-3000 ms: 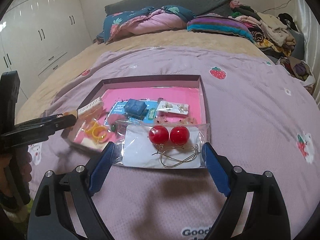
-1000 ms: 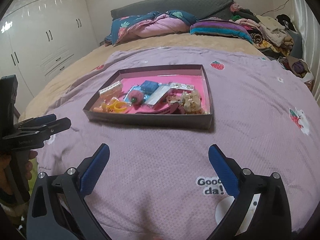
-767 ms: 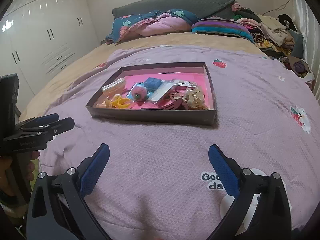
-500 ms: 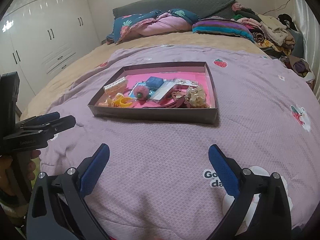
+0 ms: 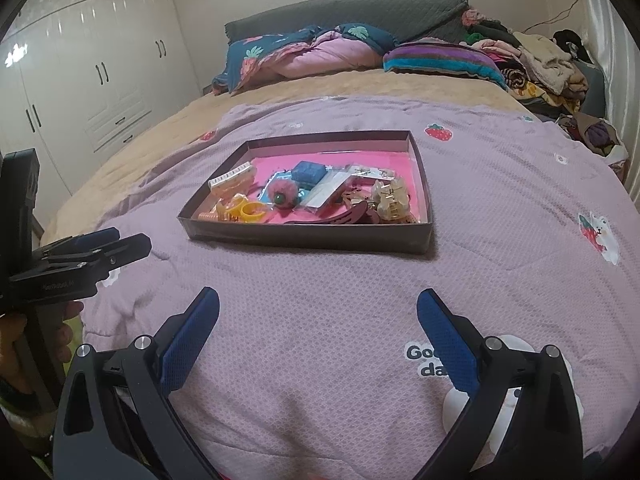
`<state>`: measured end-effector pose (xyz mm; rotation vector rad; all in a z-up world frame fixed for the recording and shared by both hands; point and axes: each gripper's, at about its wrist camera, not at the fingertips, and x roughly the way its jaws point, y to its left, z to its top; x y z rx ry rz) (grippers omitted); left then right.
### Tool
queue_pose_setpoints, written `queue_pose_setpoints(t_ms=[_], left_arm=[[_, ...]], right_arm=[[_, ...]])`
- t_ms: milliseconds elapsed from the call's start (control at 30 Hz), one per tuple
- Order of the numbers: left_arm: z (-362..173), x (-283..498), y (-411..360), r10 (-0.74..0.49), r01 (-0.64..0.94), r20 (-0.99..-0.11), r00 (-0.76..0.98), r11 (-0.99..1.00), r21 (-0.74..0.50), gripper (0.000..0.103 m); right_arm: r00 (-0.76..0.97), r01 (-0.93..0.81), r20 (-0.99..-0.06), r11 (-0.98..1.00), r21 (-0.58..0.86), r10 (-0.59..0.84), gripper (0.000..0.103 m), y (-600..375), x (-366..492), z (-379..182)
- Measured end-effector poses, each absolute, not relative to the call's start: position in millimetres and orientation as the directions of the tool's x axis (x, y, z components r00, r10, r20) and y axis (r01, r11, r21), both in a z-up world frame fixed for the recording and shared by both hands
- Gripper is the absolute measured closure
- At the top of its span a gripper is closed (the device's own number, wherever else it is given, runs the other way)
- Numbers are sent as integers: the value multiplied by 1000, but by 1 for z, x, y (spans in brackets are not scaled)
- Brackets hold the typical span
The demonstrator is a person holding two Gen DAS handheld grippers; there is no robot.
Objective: Organize jewelry
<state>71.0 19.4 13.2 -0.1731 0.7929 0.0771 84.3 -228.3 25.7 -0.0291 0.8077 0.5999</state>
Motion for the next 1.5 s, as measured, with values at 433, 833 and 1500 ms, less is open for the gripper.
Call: queue_pose_setpoints(t_ms=[433, 833, 1500], left_arm=[[14, 70, 19, 6, -135, -713, 701, 983, -124, 9], [15, 70, 20, 12, -139, -713, 701, 983, -121, 10], [17, 70, 24, 13, -139, -712, 703, 983, -119, 10]], right_arm=[[536, -514, -683, 833, 202, 496, 4, -229, 84, 25], [530, -516, -689, 833, 200, 494, 4, -228, 82, 25], [535, -517, -685, 833, 197, 494, 4, -228, 80, 25]])
